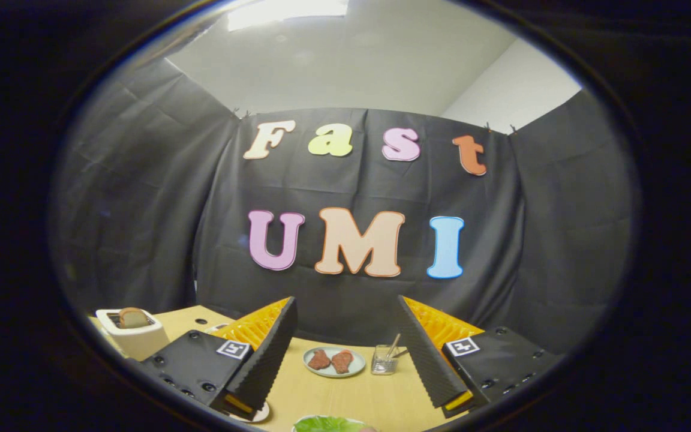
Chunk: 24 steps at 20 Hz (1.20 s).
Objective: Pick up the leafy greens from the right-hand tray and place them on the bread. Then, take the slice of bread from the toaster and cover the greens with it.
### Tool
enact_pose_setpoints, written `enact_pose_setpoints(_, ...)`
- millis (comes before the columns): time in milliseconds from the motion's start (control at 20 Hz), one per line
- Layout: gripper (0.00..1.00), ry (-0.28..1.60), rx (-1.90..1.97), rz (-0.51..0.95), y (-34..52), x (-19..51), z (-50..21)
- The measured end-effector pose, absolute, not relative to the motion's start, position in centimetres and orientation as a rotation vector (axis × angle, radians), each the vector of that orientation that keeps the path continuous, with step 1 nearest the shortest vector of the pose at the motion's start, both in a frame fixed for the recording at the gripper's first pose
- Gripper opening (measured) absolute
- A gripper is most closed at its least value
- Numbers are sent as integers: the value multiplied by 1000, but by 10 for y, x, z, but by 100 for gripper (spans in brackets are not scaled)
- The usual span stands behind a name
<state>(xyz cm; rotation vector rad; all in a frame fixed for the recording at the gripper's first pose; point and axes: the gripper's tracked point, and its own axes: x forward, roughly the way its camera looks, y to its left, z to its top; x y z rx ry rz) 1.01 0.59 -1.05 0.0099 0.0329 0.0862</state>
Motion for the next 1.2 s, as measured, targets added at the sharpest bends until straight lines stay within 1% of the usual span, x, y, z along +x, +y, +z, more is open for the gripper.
enact_pose_setpoints(550,100,173,-113,328,14,17,-61)
enact_pose_setpoints(950,99,323,-191,527,15,11,-120)
enact_pose_setpoints(1200,99,392,-235,618,15,7,-159)
